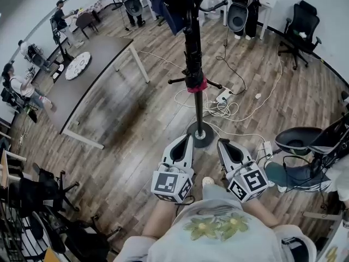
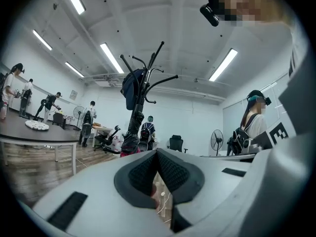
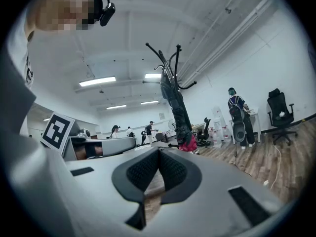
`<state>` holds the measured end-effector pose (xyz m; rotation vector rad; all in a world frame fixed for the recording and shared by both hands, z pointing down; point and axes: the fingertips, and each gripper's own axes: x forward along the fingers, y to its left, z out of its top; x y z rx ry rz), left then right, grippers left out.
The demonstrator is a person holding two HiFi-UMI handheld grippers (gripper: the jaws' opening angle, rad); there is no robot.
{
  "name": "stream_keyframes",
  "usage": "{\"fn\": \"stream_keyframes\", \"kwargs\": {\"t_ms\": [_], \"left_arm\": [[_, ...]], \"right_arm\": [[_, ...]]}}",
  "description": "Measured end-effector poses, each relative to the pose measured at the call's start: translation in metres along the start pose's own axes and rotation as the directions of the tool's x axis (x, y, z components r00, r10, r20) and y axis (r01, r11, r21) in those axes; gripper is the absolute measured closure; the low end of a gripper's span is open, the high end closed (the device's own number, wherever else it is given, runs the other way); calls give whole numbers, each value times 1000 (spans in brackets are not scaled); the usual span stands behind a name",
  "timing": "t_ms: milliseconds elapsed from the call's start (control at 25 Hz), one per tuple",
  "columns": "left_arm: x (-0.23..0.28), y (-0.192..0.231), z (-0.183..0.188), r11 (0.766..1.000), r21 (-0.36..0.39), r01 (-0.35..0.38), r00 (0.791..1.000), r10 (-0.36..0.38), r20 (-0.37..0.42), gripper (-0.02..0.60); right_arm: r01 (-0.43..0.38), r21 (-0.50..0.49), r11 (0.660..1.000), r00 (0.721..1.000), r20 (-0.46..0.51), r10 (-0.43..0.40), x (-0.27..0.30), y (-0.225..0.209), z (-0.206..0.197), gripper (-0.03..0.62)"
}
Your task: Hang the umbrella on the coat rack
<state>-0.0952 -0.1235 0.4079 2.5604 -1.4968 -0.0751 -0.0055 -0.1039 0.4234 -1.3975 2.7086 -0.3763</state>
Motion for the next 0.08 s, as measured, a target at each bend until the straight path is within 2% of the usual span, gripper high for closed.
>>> {"fn": "stream_keyframes", "kwargs": {"t_ms": [80], "left_arm": [[-3, -2, -3, 1000, 1, 6, 1000, -6, -11, 579]], "right_arm": [[0, 1, 1000, 1000, 0, 0, -2, 3, -1, 591]]}}
